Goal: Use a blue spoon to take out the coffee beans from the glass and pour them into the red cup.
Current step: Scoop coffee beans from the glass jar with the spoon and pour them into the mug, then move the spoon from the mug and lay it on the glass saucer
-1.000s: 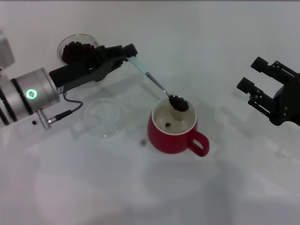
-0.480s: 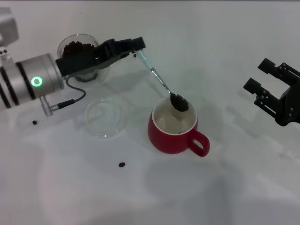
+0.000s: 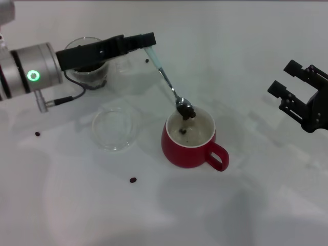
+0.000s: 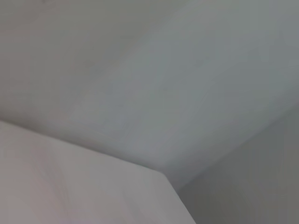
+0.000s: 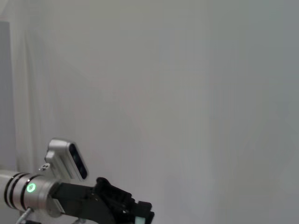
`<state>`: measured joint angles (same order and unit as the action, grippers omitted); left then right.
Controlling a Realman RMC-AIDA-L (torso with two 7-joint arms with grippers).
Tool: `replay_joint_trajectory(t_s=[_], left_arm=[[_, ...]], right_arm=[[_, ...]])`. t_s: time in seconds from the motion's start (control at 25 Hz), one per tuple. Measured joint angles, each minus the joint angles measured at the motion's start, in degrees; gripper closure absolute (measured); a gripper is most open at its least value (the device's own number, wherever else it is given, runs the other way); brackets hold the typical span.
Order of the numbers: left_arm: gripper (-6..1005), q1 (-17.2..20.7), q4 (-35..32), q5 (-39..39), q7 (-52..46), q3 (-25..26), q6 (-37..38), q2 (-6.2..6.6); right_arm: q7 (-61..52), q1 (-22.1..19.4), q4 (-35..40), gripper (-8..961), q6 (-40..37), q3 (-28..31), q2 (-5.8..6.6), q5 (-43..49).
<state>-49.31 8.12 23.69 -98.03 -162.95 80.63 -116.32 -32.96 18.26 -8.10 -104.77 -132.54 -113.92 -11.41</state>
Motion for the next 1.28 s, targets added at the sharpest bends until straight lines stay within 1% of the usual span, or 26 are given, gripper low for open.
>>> replay_joint_trajectory(t_s=[0.12,0.24,0.32,0.8,1.04,1.12,1.2,1.28], left_arm=[[876,-0.6,2.6,-0.1,1.5,0.0,3.0,0.24],[876,-1.8,5.5,-0.3,3.1,0.0,6.3,0.02],[876,-2.5,6.3,-0.8,4.0,0.0,7.3,-0.08],[876,-4.8,6.6,-5.3,9.7,-0.1,11.2,-0.18],[875,-5.1,7.5,-5.0,10.5,-0.1,13.5,0.20],[875,-5.0,9.0,-4.7,10.5,-0.1,14.5,0.22],[875,-4.5,10.3,-4.0,10.2,0.0,15.4,0.15],[875,-3.4,12.3,-1.5,9.2,0.0,17.0,0.17]], right_arm=[[-0.2,0.3,0.1,347,0.2,0.0,0.02,-0.2],[-0.2,0.7,0.2,347,0.2,0.0,0.02,-0.2],[-0.3,1.0,0.2,347,0.3,0.0,0.02,-0.3],[-0.4,1.8,0.6,347,2.4,0.0,-0.40,-0.3],[-0.4,1.9,0.6,347,2.5,0.0,-0.51,-0.3],[-0.4,1.9,0.6,347,2.5,0.0,-0.51,-0.3],[-0.4,1.9,0.6,347,2.5,0.0,-0.51,-0.3],[-0.4,2.0,0.7,347,2.5,0.0,-0.51,-0.3]])
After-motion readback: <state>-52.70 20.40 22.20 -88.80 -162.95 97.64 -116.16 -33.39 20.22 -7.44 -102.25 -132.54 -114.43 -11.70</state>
